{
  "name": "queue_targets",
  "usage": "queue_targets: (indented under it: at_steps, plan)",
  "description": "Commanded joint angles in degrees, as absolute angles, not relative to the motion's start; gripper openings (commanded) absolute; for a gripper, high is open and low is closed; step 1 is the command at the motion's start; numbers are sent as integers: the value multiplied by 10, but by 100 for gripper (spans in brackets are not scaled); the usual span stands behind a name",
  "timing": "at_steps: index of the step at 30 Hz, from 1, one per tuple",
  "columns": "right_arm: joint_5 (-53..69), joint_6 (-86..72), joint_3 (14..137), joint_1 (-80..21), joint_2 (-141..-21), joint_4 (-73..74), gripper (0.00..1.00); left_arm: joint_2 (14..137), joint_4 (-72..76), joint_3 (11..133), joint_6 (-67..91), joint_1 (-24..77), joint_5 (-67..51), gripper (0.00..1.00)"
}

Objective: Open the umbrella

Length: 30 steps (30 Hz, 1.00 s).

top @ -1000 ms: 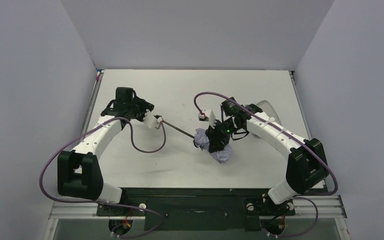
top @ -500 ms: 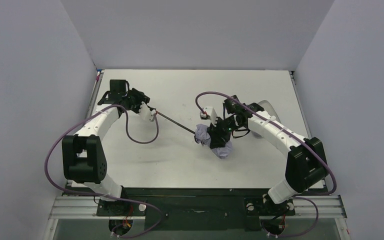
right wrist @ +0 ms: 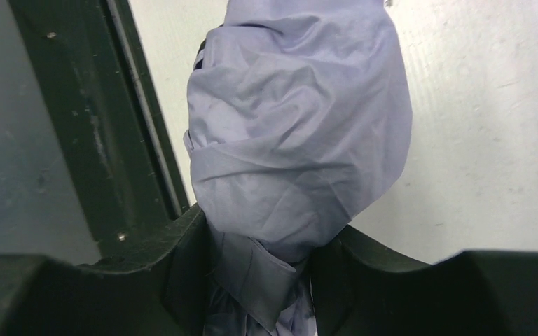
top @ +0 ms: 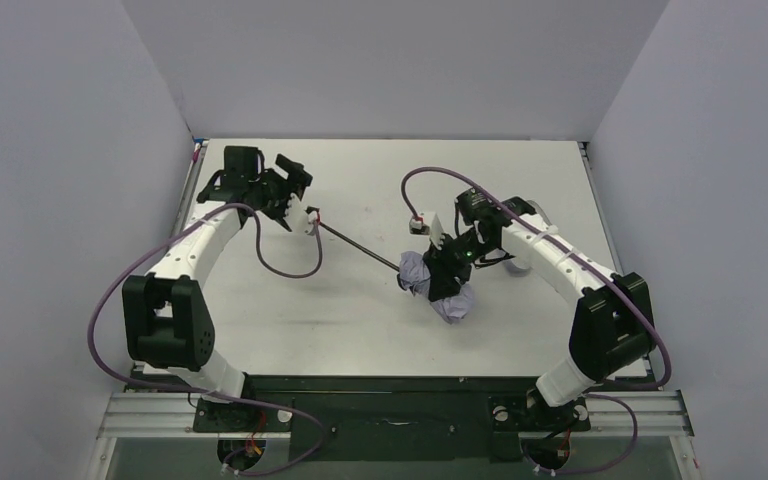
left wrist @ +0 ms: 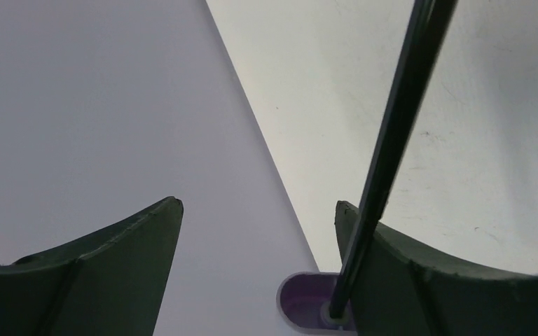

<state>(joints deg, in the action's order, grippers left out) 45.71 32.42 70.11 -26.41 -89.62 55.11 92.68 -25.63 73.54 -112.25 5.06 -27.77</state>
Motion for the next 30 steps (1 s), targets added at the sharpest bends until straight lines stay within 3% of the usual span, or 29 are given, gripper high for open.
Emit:
queue_targets:
  at_steps: [1,9,16,20,22,26,28,30]
  plan:
    - [541,295,743,-262,-893,622,0,852,-277,759,-1120,70,-342,83]
    - [583,246,804,-271,-929,589,0,785,-392,715,-1155,147,-433,94]
    - [598,231,831,-274,-925,583,0,759,-610,701,-1316,192,-424,96]
    - [590,164,830,-269,-901,515,0,714,-601,680,-1262,204,-463,96]
    - [585,87,812,-262,-881,433,0,688,-544,680,-1141,210,-489,96]
    - [553,-152,742,-245,-831,204,0,649,-357,681,-728,219,-518,96]
    - [538,-257,709,-237,-812,32,0,639,-256,671,-520,220,-507,95]
    - [524,-323,692,-232,-798,-51,0,632,-147,653,-320,219,-471,95]
